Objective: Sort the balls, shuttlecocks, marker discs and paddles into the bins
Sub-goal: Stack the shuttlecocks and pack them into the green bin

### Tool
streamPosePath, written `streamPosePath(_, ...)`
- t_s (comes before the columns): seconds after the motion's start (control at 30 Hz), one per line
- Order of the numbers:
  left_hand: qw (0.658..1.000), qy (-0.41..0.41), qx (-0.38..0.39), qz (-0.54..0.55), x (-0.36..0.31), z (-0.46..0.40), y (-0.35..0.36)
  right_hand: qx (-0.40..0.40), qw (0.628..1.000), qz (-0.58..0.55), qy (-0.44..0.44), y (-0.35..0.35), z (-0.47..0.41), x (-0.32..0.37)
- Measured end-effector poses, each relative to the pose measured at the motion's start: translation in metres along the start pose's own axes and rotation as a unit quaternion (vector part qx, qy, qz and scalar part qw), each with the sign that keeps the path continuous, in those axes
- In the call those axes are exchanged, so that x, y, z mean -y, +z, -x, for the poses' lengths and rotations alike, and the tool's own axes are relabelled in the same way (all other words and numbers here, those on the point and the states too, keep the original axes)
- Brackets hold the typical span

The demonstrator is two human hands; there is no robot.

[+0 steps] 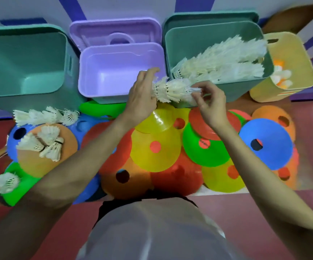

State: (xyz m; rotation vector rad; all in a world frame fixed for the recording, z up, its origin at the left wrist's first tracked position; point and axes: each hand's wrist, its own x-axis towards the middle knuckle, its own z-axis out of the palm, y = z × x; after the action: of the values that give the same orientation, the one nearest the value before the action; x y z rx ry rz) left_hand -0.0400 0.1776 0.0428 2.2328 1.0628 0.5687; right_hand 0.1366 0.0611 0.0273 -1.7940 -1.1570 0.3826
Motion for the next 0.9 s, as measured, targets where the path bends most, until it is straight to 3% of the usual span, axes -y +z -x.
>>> streamPosePath(0.3, 0.999, 0.047, -0.016, -0.02, -0.065, -0.11, 0.019, -0.055, 0.997, -0.012, -0.048, -0.069, -0.103, -0.025)
streamPosePath(0.47, 1.0, 0.017, -0.019, -0.009, -0.067, -0.175, 0.042, -0.078, 0.995, 0.03, -0.054, -0.076, -0.165, -0.041)
streamPosePath(0.9, 0.984, -0.063, 0.059, -0.156, -0.02, -0.221, 0.101, 0.041, 0.996, 0.084, -0.014, -0.044, -0.227, -0.09)
